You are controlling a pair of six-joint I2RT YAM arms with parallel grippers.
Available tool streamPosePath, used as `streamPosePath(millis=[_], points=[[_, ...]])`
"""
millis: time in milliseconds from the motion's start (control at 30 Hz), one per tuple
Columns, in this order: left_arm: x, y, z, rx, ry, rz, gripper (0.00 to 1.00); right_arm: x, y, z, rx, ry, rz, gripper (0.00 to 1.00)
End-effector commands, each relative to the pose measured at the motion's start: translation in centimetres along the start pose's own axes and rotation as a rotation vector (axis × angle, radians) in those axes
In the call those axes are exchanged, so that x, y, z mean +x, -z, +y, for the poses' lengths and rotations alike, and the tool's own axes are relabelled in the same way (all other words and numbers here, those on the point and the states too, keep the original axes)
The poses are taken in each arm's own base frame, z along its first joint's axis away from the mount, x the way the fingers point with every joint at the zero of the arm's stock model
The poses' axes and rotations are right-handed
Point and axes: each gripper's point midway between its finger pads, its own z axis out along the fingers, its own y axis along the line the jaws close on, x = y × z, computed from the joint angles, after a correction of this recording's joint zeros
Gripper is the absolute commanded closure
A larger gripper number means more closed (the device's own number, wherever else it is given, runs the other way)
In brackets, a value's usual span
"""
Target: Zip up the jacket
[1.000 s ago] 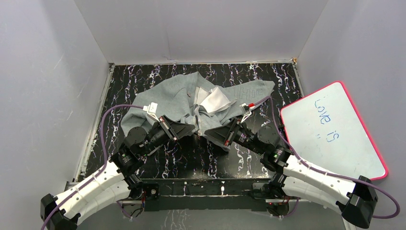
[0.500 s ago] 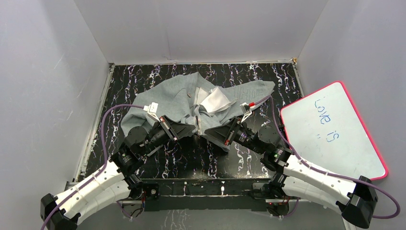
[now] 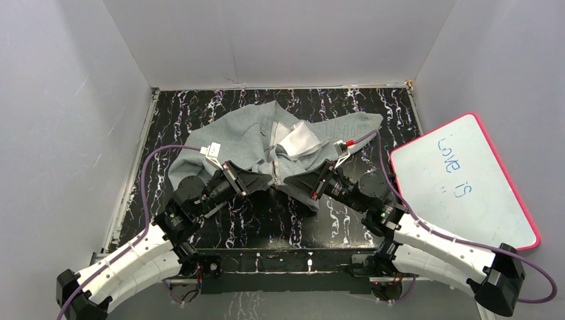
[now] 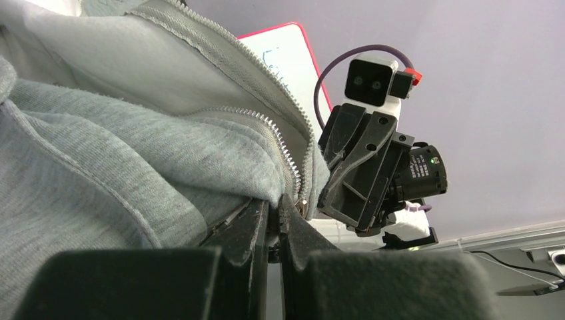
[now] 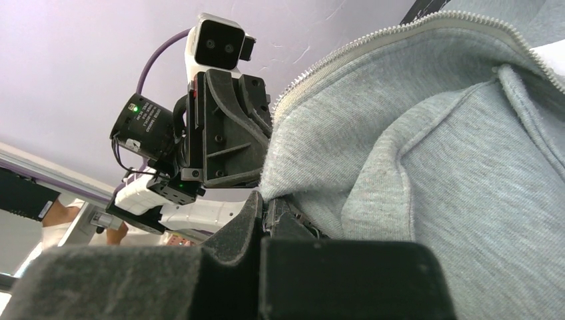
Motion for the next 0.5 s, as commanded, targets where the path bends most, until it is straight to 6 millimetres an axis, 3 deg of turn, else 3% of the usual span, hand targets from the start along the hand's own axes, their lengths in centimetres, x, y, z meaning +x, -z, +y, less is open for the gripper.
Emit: streamPosePath(millis=[0,467], points=[[-1.2,0.5,-4.3,0.138,-0.024,-0.017,1.0,-3.7,-0.5,4.7,-0.127,0.059,-0.105,1.0],[-0.2,0.4,-5.0,0.178,-0.035,0.043,1.0,-4.7,-2.4,3.9,-0.078,0.129,-0.116,1.0]])
